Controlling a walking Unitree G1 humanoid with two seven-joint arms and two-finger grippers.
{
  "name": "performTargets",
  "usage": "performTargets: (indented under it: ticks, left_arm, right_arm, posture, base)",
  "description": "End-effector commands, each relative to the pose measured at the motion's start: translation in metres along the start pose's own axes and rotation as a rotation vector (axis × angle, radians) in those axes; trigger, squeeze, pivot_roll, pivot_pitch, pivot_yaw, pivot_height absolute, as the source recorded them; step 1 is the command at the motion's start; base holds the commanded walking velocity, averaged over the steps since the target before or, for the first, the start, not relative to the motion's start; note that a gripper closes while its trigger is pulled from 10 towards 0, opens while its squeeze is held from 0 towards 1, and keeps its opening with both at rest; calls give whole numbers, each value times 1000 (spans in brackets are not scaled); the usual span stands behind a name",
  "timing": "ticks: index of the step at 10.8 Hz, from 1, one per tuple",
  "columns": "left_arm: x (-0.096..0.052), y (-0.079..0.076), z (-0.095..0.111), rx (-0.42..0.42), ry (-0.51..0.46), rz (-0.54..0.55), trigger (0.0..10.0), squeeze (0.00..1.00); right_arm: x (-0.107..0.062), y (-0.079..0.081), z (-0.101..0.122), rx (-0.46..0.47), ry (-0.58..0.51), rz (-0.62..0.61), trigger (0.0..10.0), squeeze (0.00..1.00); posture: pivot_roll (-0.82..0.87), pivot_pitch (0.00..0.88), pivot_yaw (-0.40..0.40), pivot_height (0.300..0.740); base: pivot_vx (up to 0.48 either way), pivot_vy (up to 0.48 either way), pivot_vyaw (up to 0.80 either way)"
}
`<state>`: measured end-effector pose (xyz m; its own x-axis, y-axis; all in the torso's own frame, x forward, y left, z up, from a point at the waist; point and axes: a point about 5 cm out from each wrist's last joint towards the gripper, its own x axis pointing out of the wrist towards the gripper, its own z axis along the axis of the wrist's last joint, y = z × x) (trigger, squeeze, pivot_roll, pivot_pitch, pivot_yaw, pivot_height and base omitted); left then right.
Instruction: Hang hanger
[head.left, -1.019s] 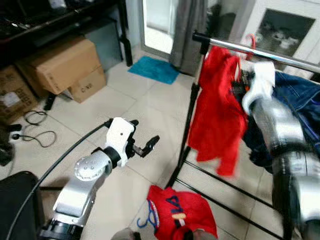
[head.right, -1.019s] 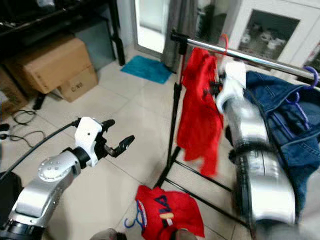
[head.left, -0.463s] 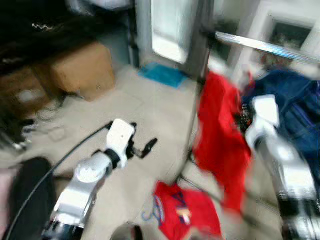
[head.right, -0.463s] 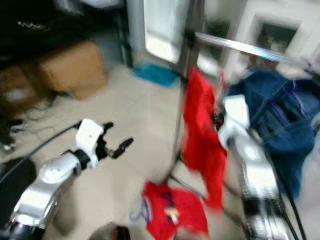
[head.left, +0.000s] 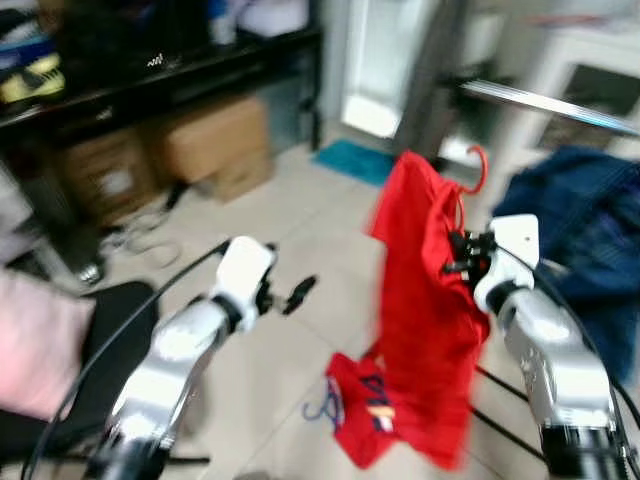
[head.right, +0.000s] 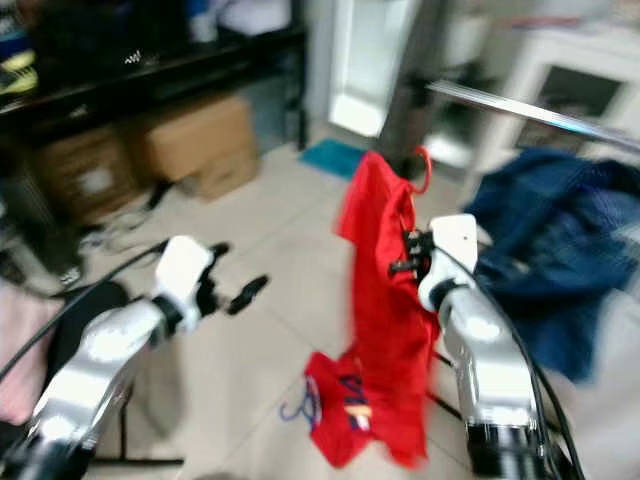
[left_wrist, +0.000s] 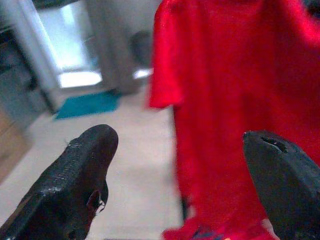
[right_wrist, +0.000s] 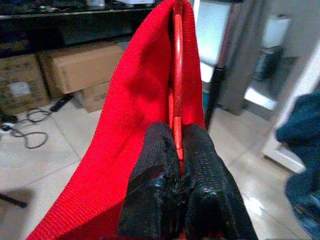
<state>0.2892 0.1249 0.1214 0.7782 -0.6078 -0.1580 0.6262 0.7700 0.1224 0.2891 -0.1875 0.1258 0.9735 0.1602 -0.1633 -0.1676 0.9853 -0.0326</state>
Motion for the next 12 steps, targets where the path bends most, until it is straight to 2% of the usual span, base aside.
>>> performTargets:
  ticks: [1, 2, 5, 6, 7, 8, 9, 11, 12]
  left_arm:
    - [5, 0, 7, -31, -38, -28, 10000, 0]
    - [16, 0, 15, -18, -45, -66, 10000, 1000]
    - [44, -4, 42, -19, -128, -179, 10000, 1000]
    - [46, -4, 45, -17, -131, -191, 10000, 1000]
    - [53, -6, 47, -25, -136, -248, 10000, 1000]
    - [59, -9, 51, -5, -146, -294, 10000, 341]
    - [63, -11, 55, 13, -152, -305, 10000, 4]
    - [74, -12, 65, 59, -164, -317, 10000, 0]
    - [77, -8, 64, 65, -140, -287, 4314, 0]
  right_arm:
    - [-1, 5, 4, -17, -23, 7, 0, 0]
    - [-4, 12, 6, -14, -29, 23, 0, 0]
    - [-7, 35, 16, -68, -63, 91, 0, 0]
    - [-7, 38, 18, -68, -71, 99, 0, 0]
    - [-6, 41, 22, -59, -90, 119, 0, 0]
    - [-7, 47, 25, -59, -105, 157, 0, 0]
    - [-7, 50, 27, -68, -109, 185, 0, 0]
    - [-7, 59, 26, -76, -111, 226, 0, 0]
    - [-8, 60, 26, -73, -111, 231, 0, 0]
  posture:
    - [-35, 14, -1, 740]
    - [-43, 16, 3, 740]
    - [-51, 21, 9, 740]
    - [-51, 20, 10, 740]
    - [-50, 17, 6, 740]
    - [-51, 12, 5, 740]
    - [-51, 8, 4, 740]
    - [-53, 0, 6, 740]
    - [-55, 0, 9, 740]
  base:
    - [0, 0, 0]
    - [0, 0, 0]
    - [0, 0, 0]
    - [0, 0, 0]
    - [0, 0, 0]
    - [0, 0, 0]
    - [0, 0, 0]
    - [0, 0, 0]
    - [0, 0, 0]
